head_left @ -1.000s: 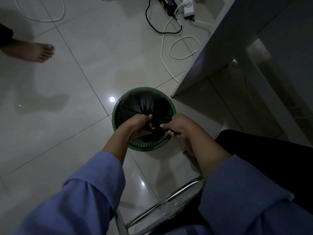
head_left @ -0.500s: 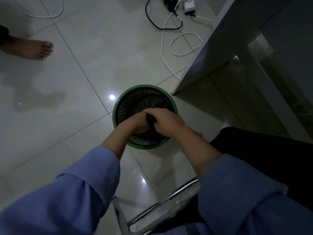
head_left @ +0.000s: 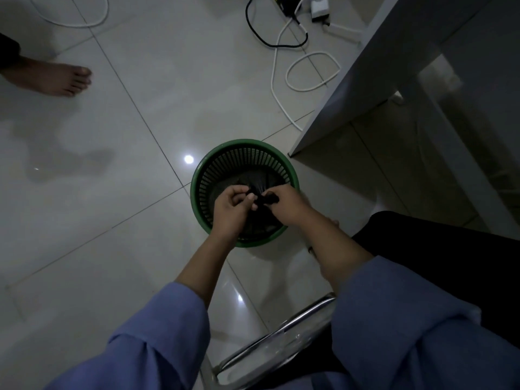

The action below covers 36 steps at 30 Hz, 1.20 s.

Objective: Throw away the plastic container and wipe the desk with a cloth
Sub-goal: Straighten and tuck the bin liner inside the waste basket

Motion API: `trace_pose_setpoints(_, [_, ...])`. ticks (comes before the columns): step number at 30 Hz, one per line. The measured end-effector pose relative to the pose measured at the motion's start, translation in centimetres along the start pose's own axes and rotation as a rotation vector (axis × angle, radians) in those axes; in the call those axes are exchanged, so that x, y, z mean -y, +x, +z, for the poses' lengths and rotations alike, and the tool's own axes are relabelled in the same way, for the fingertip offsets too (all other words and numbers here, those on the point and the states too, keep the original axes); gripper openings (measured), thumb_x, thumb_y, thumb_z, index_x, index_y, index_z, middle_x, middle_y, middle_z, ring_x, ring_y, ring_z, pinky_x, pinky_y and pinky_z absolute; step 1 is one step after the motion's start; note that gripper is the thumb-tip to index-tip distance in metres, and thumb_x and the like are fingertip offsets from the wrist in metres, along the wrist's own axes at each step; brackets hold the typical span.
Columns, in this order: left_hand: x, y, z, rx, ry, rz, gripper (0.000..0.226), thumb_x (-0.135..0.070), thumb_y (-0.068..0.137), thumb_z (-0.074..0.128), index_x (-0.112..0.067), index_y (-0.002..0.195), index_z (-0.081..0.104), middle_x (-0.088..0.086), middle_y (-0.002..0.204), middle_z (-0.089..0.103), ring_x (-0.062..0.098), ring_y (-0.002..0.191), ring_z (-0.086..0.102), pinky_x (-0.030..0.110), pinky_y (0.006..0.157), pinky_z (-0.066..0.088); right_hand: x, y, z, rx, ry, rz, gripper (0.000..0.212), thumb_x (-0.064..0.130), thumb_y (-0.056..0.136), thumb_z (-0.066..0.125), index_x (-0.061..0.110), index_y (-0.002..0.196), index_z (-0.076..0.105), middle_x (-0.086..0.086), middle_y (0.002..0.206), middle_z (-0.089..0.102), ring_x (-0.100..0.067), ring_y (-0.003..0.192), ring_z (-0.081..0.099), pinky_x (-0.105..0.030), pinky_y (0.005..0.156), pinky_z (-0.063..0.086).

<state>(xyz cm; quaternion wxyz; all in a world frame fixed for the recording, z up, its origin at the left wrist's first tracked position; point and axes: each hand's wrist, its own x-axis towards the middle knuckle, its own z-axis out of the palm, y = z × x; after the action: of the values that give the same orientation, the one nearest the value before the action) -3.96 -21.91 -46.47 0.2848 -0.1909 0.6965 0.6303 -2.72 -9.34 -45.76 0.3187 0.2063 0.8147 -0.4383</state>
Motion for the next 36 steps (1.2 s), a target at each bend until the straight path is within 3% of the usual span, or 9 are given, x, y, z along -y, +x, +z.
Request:
trace_pose_setpoints(3, [0.3, 0.2, 0.2, -0.005, 0.044, -0.01, 0.017, -0.003, 0.088, 0.055, -0.017, 0.081, 0.057, 0.003, 0.071, 0.059, 0.005, 0.057, 0.054, 0.016, 0.055, 0.045, 0.0, -0.2, -0.1, 0.04, -0.01, 0.023, 0.018, 0.001, 0.086, 0.053, 0.002, 0.096, 0.067, -0.021, 0.101, 0.067, -0.033, 0.097, 0.059, -0.035, 0.081, 0.047])
trace_pose_setpoints(7, [0.3, 0.3, -0.3, 0.033, 0.169, -0.089, 0.02, 0.0, 0.085, 0.057, -0.014, 0.071, 0.059, 0.002, 0.063, 0.055, 0.01, 0.055, 0.048, 0.011, 0.047, 0.041, 0.5, -0.8, -0.5, -0.131, 0.046, -0.089, 0.023, -0.003, 0.082, 0.055, 0.004, 0.101, 0.066, -0.014, 0.106, 0.065, -0.018, 0.096, 0.055, -0.015, 0.074, 0.036])
trace_pose_setpoints(11, [-0.5, 0.8, -1.1, 0.159, 0.316, -0.026, 0.018, 0.005, 0.081, 0.054, -0.008, 0.076, 0.064, 0.004, 0.062, 0.057, 0.007, 0.052, 0.054, 0.015, 0.05, 0.045, 1.4, -0.7, -0.4, -0.193, -0.048, -0.256, 0.026, -0.004, 0.08, 0.052, 0.01, 0.095, 0.068, -0.01, 0.104, 0.063, -0.022, 0.099, 0.056, -0.028, 0.087, 0.046])
trace_pose_setpoints(16, [-1.8, 1.0, -1.6, 0.195, 0.241, 0.032, 0.027, 0.014, 0.075, 0.055, -0.011, 0.074, 0.064, 0.004, 0.068, 0.061, -0.002, 0.051, 0.06, 0.014, 0.051, 0.049, 2.3, 0.0, -0.1, -0.147, -0.024, -0.363, 0.021, -0.008, 0.077, 0.049, 0.004, 0.087, 0.063, -0.013, 0.094, 0.057, -0.024, 0.092, 0.055, -0.03, 0.081, 0.044])
trace_pose_setpoints(19, [-1.3, 1.0, -1.5, 0.141, 0.236, 0.018, 0.025, 0.01, 0.074, 0.06, -0.015, 0.072, 0.061, 0.005, 0.068, 0.061, 0.01, 0.059, 0.061, 0.022, 0.057, 0.051, 2.1, 0.5, 0.2, -0.115, -0.008, -0.341, 0.02, -0.007, 0.078, 0.047, 0.006, 0.088, 0.058, -0.006, 0.091, 0.052, -0.021, 0.088, 0.052, -0.028, 0.075, 0.04])
trace_pose_setpoints(22, [-0.6, 0.9, -1.0, 0.068, 0.22, 0.035, 0.04, 0.008, 0.072, 0.067, -0.013, 0.095, 0.042, 0.004, 0.07, 0.051, 0.017, 0.061, 0.051, 0.027, 0.059, 0.046, 1.3, 0.9, 0.5, -0.109, 0.02, -0.307, 0.02, -0.004, 0.08, 0.047, 0.012, 0.089, 0.053, -0.006, 0.093, 0.053, -0.022, 0.089, 0.053, -0.03, 0.076, 0.042])
trace_pose_setpoints(27, [0.0, 0.4, -0.5, 0.055, 0.14, 0.171, 0.05, 0.005, 0.077, 0.064, -0.017, 0.1, 0.026, 0.0, 0.067, 0.041, 0.004, 0.051, 0.04, 0.015, 0.049, 0.039, 1.2, 1.1, 0.5, -0.277, 0.221, -0.196, 0.024, 0.0, 0.08, 0.059, 0.015, 0.087, 0.042, 0.007, 0.076, 0.048, -0.001, 0.067, 0.046, -0.003, 0.056, 0.036])
trace_pose_setpoints(32, [0.1, -0.5, 0.5, 0.052, 0.069, 0.252, 0.043, 0.01, 0.077, 0.061, -0.021, 0.091, 0.035, 0.001, 0.069, 0.043, 0.007, 0.06, 0.045, 0.02, 0.058, 0.044, 1.1, 1.4, 0.2, -0.411, 0.094, -0.051, 0.019, 0.011, 0.077, 0.069, 0.013, 0.07, 0.051, 0.0, 0.066, 0.053, -0.014, 0.065, 0.05, -0.014, 0.049, 0.035])
trace_pose_setpoints(36, [0.1, -0.6, 0.7, -0.035, 0.104, 0.313, 0.04, 0.004, 0.074, 0.068, -0.024, 0.087, 0.043, -0.004, 0.076, 0.051, 0.005, 0.066, 0.051, 0.021, 0.065, 0.049, 1.2, 1.2, -0.4, -0.282, 0.087, -0.107, 0.025, 0.015, 0.084, 0.062, 0.01, 0.06, 0.054, -0.007, 0.062, 0.055, -0.013, 0.059, 0.049, -0.022, 0.052, 0.034])
